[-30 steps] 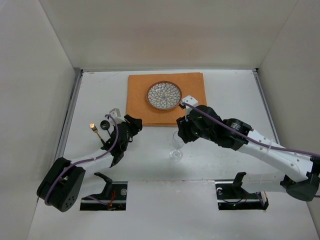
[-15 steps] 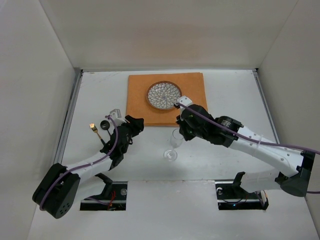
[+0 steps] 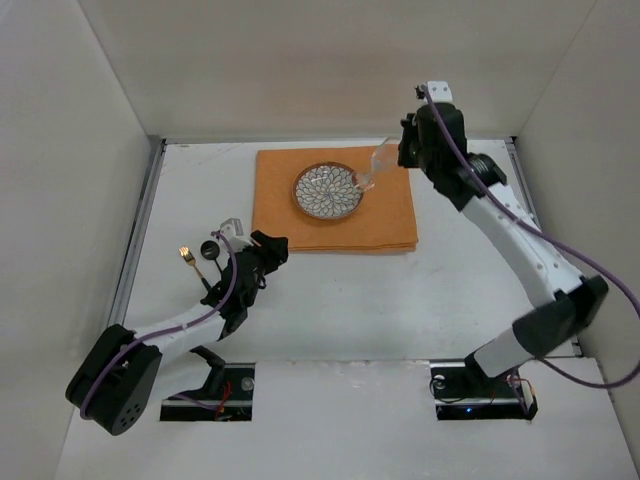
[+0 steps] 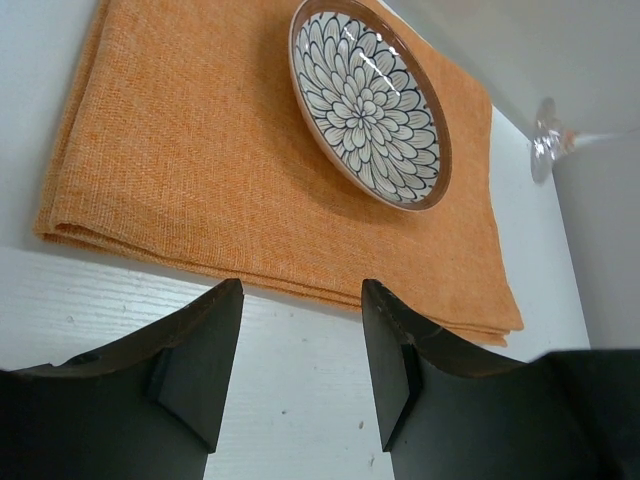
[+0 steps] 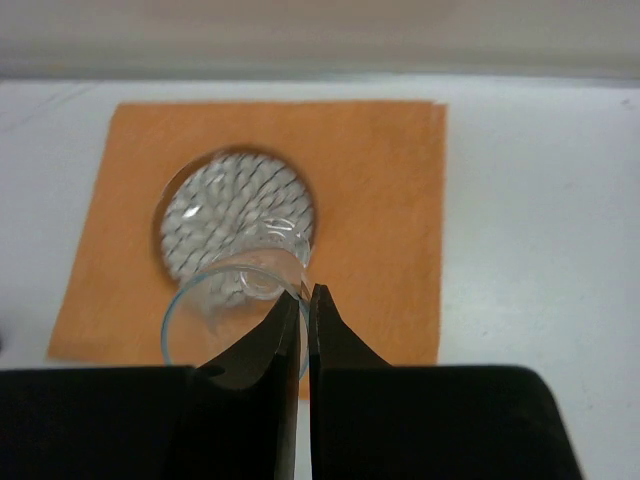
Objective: Set the dinner table for one person
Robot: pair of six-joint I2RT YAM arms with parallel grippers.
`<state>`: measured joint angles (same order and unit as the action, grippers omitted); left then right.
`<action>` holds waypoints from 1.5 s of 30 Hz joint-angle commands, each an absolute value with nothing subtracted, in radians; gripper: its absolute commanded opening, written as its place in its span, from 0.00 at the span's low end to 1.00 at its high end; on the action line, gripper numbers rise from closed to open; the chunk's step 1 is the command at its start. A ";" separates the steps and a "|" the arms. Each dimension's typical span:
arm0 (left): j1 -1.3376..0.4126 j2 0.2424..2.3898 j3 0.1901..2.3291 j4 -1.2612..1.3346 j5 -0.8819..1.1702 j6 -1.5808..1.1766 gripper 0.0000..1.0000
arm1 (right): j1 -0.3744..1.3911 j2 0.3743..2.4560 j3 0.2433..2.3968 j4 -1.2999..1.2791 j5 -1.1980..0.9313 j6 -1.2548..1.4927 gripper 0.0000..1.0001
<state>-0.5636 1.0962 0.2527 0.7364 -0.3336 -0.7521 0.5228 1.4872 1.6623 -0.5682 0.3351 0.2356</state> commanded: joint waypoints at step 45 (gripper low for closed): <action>-0.545 1.161 0.262 0.787 -0.296 -0.776 0.50 | 0.314 2.143 2.339 -0.577 0.377 0.229 0.42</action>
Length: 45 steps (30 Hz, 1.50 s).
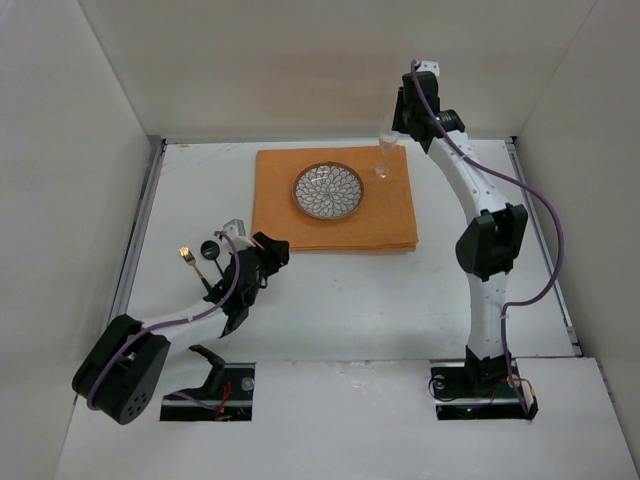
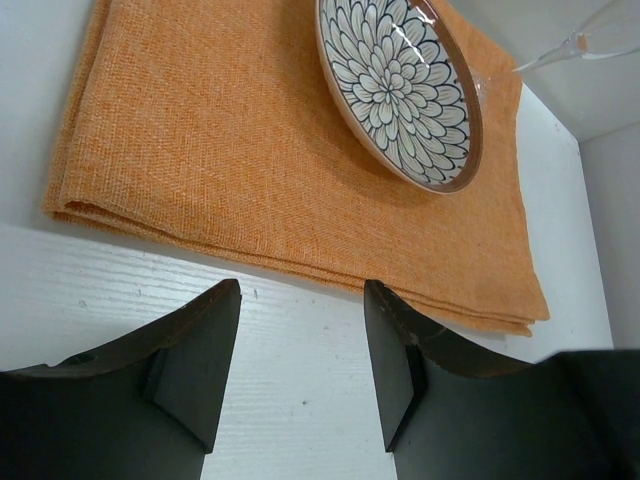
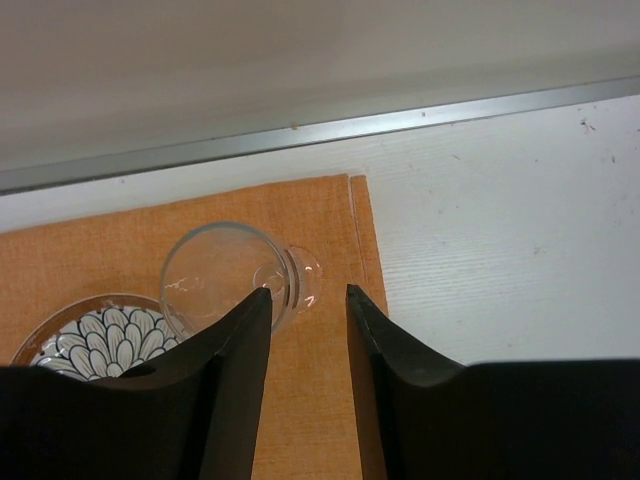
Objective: Set the dinner table for one person
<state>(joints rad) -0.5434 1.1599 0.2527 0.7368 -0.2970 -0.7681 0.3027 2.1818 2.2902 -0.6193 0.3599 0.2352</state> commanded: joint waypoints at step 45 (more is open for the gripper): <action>-0.435 0.971 0.397 0.117 -0.497 -0.736 0.16 | 0.719 0.982 0.648 0.238 0.354 0.431 0.17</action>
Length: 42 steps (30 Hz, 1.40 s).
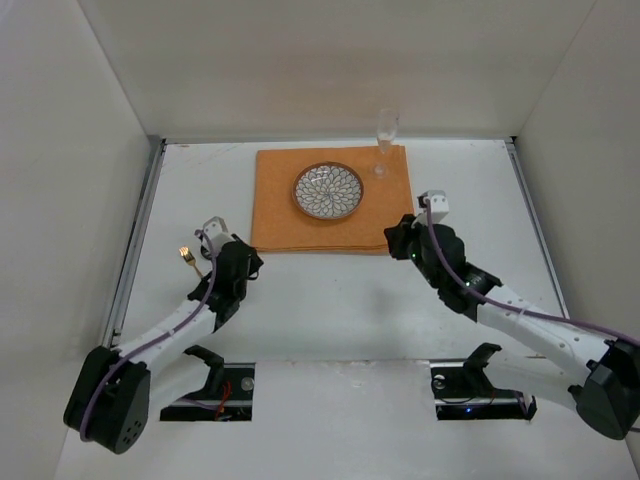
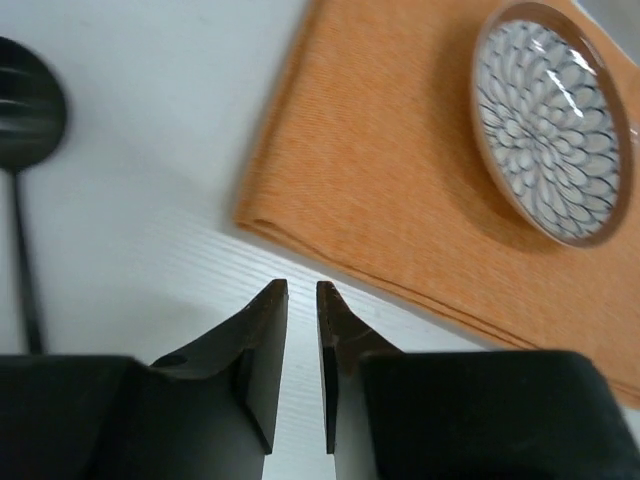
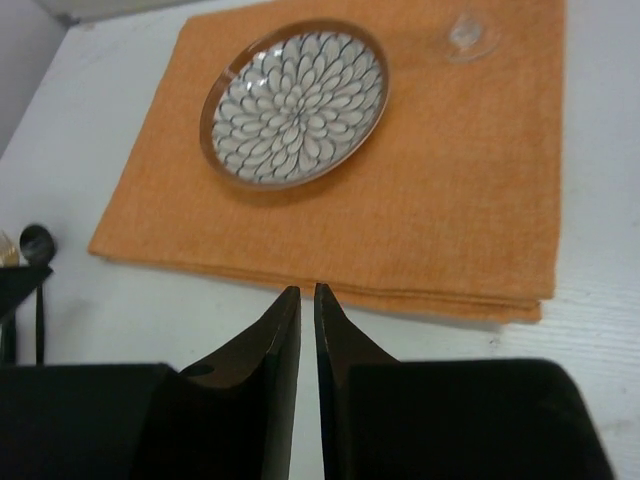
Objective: Set the dinner table for one person
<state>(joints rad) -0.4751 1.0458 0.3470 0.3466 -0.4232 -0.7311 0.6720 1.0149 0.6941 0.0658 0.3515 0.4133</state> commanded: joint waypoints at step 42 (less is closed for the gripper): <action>-0.251 1.304 0.482 0.067 -0.566 -0.638 0.19 | 0.719 1.048 0.560 0.347 0.316 0.514 0.24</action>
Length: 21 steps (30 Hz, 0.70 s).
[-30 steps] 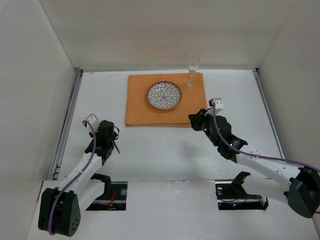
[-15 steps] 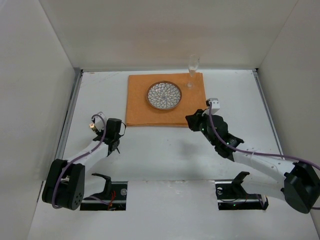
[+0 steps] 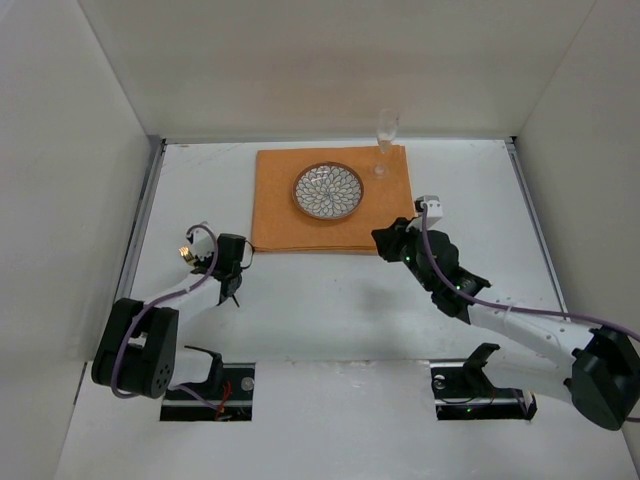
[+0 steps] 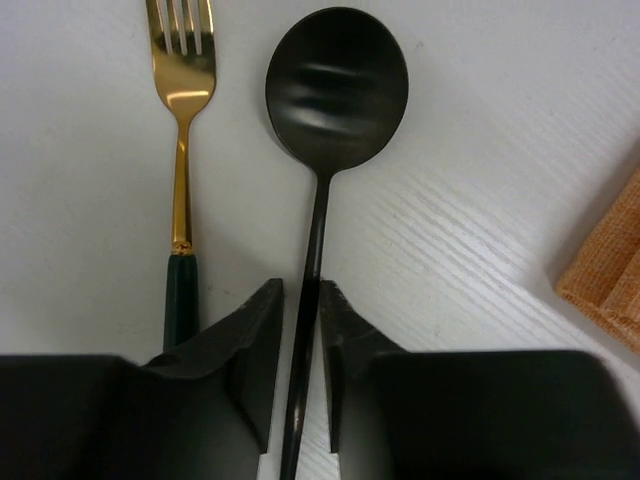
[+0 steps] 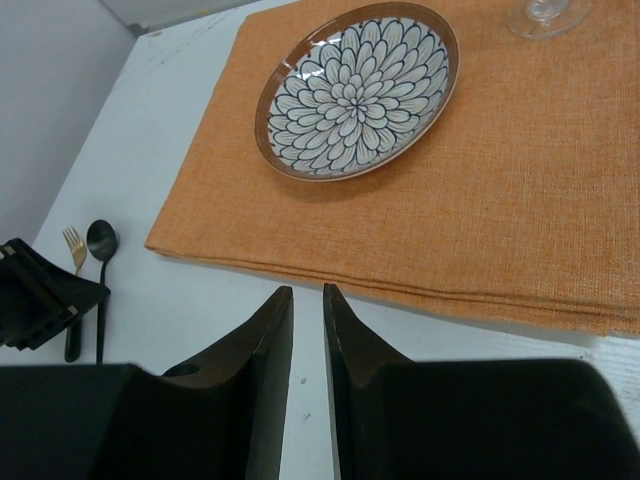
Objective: Set the dinner table for one person
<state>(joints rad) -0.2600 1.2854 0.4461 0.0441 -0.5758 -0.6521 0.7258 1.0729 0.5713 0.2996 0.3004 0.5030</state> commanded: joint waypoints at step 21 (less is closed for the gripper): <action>-0.435 0.940 0.592 -0.069 -0.569 -0.594 0.00 | 0.611 0.989 0.497 0.376 0.336 0.563 0.65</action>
<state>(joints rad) -0.3748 0.9733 0.4973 -0.0395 -0.5426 -0.6247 0.6319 1.0237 0.5076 0.3069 0.3092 0.5365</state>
